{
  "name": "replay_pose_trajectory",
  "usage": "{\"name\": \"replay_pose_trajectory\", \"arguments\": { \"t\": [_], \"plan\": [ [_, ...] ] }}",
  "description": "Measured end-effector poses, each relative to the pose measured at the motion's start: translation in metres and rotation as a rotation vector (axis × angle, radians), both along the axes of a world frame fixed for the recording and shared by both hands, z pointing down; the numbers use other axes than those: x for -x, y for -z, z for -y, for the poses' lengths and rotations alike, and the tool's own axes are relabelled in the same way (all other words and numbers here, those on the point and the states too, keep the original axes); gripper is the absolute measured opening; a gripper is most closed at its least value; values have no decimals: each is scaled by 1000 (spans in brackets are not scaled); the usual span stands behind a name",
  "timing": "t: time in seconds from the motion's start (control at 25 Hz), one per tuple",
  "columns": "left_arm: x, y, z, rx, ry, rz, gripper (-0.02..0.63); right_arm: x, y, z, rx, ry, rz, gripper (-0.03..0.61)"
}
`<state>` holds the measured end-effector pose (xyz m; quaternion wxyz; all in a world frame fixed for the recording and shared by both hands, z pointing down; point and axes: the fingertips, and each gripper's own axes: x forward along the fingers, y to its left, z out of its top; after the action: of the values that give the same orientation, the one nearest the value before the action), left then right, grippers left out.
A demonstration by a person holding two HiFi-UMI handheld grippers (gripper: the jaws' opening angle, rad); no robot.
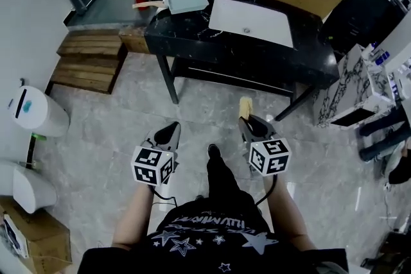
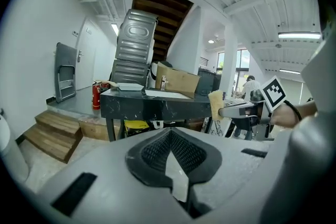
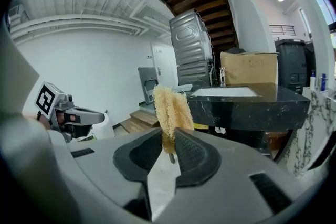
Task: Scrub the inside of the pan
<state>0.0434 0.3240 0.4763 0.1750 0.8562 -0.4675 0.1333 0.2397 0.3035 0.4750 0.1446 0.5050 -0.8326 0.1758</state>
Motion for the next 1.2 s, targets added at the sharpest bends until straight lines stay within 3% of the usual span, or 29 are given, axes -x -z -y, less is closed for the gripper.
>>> {"name": "replay_pose_trajectory", "arguments": {
  "t": [0.56, 0.84, 1.2],
  "plan": [
    [-21, -4, 169, 37, 95, 0, 8, -11, -1, 196, 24, 123, 38, 74],
    [-30, -4, 226, 48, 109, 21, 8, -17, 1, 259, 30, 147, 75, 75],
    [-17, 6, 293, 19, 192, 34, 8, -9, 0, 337, 26, 201, 105, 75]
  ]
}}
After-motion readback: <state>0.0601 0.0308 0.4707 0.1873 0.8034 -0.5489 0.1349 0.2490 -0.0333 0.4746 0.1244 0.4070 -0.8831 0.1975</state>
